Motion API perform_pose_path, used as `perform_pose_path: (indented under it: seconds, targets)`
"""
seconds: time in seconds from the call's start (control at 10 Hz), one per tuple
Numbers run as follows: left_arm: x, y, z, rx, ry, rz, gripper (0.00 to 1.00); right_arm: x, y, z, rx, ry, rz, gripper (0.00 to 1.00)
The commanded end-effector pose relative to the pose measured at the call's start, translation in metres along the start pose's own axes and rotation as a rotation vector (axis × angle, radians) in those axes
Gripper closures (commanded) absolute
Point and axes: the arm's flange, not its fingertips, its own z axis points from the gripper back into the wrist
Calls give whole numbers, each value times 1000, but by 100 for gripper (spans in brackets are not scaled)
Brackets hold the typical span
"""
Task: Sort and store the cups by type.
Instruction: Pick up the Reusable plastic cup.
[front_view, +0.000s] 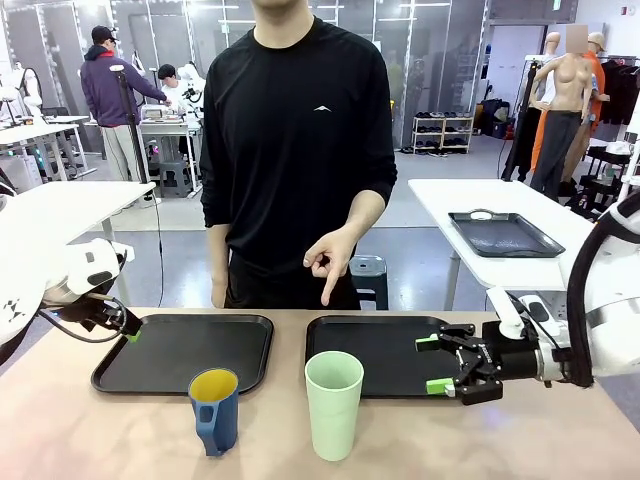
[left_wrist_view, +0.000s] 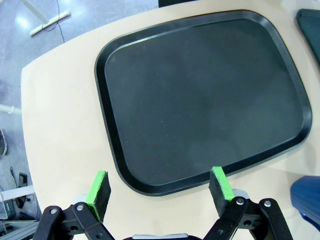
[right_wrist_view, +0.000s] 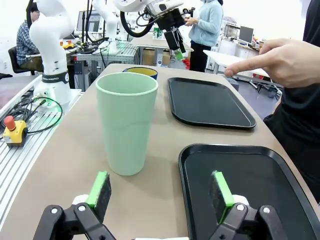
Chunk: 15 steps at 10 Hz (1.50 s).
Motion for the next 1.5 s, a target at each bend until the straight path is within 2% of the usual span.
perform_pose_path:
  seconds: [0.0,0.2,0.6,1.4]
  targets:
    - [0,1,0,1,-1,1,0,-1,0,0,0,0,-1,0]
    - [0,1,0,1,-1,1,0,-11,-10,-25,94,-42,-9,0]
    - [0,1,0,1,-1,1,0,-12,-12,-78,209,-43,-25,0]
    - [0,1,0,1,-1,1,0,-26,-9,-134,282,-71,-70,0]
